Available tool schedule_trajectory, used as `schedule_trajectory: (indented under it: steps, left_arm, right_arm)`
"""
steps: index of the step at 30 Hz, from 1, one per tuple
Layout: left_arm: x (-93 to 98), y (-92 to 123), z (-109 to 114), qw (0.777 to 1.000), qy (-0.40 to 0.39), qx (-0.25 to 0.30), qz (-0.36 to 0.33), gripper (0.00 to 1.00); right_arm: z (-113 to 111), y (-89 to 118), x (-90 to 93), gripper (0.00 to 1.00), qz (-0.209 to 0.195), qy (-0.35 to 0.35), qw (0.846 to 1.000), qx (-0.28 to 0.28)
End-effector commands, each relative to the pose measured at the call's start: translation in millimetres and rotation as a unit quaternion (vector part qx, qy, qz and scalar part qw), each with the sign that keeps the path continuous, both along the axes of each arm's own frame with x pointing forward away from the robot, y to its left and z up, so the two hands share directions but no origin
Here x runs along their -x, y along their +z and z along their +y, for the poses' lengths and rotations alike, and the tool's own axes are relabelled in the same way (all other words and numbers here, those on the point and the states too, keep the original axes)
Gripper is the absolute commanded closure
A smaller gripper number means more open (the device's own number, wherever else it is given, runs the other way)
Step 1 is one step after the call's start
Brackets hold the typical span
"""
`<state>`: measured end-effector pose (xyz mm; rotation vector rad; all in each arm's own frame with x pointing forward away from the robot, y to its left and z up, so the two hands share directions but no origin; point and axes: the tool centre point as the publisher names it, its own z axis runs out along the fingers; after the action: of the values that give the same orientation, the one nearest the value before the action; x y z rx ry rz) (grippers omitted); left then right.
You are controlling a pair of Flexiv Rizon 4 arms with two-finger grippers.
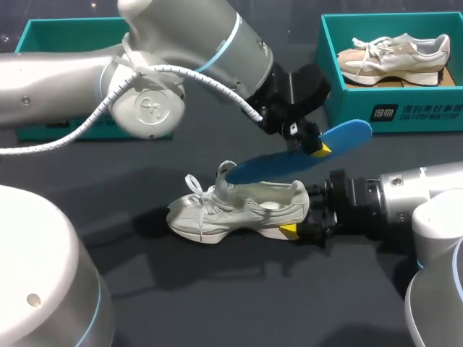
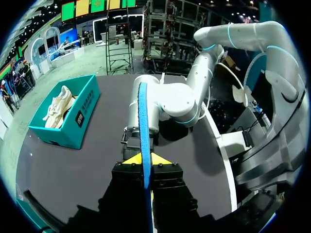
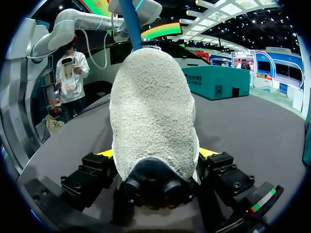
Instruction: Take the shoe out of the shoebox, open the shoe tongue, remove and reinsert the insole, then place the shoe into the shoebox
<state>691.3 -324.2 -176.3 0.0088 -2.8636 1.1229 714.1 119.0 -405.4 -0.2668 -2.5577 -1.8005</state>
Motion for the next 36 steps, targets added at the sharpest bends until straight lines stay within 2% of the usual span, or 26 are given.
schedule_trajectory:
  steps: [1,4,8,22,27,34,36]
  left_arm:
    - [4.9,37,14,0.994,0.024,0.101,0.018,1.0]
    - [10.4,87,17,0.983,0.037,0.179,0.029,1.0]
    - [18.5,144,24,0.968,0.046,0.242,0.053,1.0]
    - [18.5,144,24,0.968,0.046,0.242,0.053,1.0]
    - [24.4,188,33,0.94,0.065,0.327,0.076,1.0]
    - [33.7,250,56,0.911,0.047,0.406,0.055,1.0]
    - [33.7,250,56,0.911,0.047,0.406,0.055,1.0]
  right_arm:
    - [0,1,1.0,1.0,0.0,-0.001,1.0,0.001]
    - [0,1,1.0,1.0,0.0,-0.001,1.0,0.001]
    - [0,1,1.0,1.0,0.0,-0.001,1.0,0.001]
    - [0,1,1.0,1.0,0.0,-0.001,1.0,0.001]
    - [0,1,1.0,1.0,0.0,-0.001,1.0,0.001]
    - [0,1,1.0,1.0,0.0,-0.001,1.0,0.001]
    - [0,1,1.0,1.0,0.0,-0.001,1.0,0.001]
